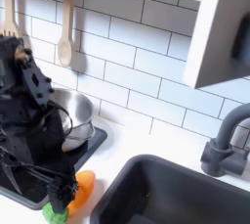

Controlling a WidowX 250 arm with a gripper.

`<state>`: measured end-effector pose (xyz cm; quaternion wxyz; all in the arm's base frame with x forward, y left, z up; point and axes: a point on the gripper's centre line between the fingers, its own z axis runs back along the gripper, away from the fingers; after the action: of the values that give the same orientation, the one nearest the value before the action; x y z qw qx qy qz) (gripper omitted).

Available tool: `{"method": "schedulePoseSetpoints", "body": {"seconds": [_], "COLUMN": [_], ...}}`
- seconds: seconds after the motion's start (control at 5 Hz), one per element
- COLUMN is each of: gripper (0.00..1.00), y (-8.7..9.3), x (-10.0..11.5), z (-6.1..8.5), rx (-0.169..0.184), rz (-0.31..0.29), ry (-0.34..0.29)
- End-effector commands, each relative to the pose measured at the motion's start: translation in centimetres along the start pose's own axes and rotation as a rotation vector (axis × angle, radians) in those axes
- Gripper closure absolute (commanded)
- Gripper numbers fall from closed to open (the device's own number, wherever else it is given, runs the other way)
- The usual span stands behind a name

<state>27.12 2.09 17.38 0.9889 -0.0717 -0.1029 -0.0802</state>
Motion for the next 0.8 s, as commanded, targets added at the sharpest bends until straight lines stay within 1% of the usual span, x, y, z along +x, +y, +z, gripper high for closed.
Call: {"method": "schedulePoseSetpoints", "body": {"seconds": [0.0, 0.4, 0.6], "gripper": [0.00, 0.00, 0.00], "y": [0.1, -0.5, -1.2], "x": [0.6, 1.2, 1.9], "z": [-1.2, -2.2, -2.9], "rx": [0.002, -0.002, -0.016], "rz": [0.023, 0.053, 0.074], "ry": [-0.007, 0.006, 0.009]}}
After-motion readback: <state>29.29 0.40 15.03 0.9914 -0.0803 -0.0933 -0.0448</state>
